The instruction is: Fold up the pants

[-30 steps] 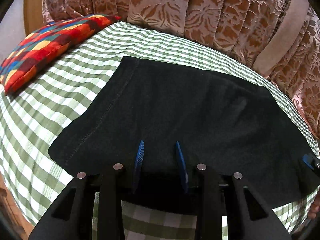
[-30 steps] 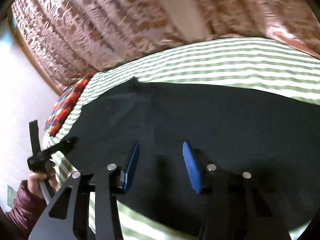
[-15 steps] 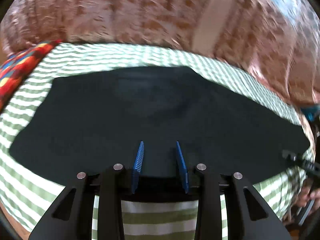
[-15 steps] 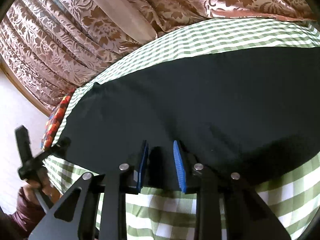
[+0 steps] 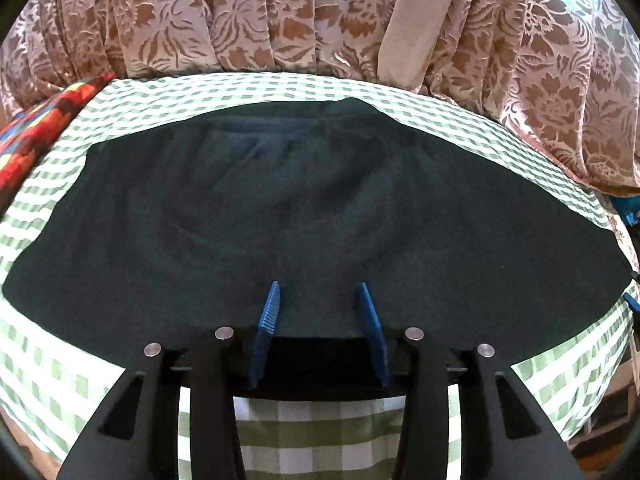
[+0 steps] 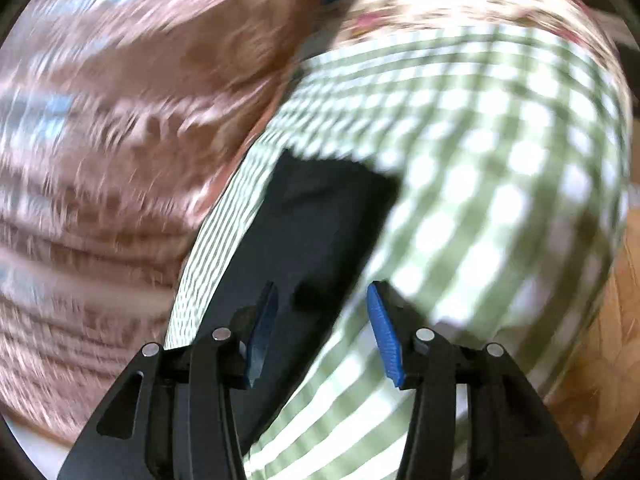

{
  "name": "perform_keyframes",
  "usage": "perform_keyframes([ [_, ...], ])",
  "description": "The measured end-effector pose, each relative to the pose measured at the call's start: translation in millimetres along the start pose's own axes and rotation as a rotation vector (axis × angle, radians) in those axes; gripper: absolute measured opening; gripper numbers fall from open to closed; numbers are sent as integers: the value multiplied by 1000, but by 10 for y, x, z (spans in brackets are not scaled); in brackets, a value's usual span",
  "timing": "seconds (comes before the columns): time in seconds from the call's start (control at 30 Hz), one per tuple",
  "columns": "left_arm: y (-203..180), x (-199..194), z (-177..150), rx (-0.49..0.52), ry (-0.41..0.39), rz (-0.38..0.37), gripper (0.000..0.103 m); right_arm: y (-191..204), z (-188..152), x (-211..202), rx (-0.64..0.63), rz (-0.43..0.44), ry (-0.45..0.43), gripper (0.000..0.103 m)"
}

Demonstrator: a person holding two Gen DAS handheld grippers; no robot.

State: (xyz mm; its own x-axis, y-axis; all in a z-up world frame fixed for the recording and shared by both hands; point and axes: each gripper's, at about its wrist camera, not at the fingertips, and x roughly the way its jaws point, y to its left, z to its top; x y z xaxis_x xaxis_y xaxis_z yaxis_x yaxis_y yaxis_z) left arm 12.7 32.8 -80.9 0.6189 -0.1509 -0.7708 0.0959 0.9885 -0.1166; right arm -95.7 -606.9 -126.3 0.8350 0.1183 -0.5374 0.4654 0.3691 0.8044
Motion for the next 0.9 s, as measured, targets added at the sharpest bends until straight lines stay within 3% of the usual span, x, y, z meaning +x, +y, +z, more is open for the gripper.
perform_keyframes([
  [0.37,24,-1,-24,-24,-3,-19,41,59,235,218,-33,-33,1,45],
  [0.47,32,-9,-24,-29,-4,-21,41,131,311,349,-88,-77,14,37],
  [0.5,35,-8,-22,-30,-3,-22,41,148,331,377,-97,-84,20,28],
  [0.6,44,-7,-1,-42,6,-28,41,294,353,314,-126,-37,21,18],
  [0.73,88,-13,41,-65,26,-54,41,671,270,175,-219,59,25,18],
  [0.9,139,-56,119,-107,41,-108,41,1292,-95,149,-396,150,91,18],
])
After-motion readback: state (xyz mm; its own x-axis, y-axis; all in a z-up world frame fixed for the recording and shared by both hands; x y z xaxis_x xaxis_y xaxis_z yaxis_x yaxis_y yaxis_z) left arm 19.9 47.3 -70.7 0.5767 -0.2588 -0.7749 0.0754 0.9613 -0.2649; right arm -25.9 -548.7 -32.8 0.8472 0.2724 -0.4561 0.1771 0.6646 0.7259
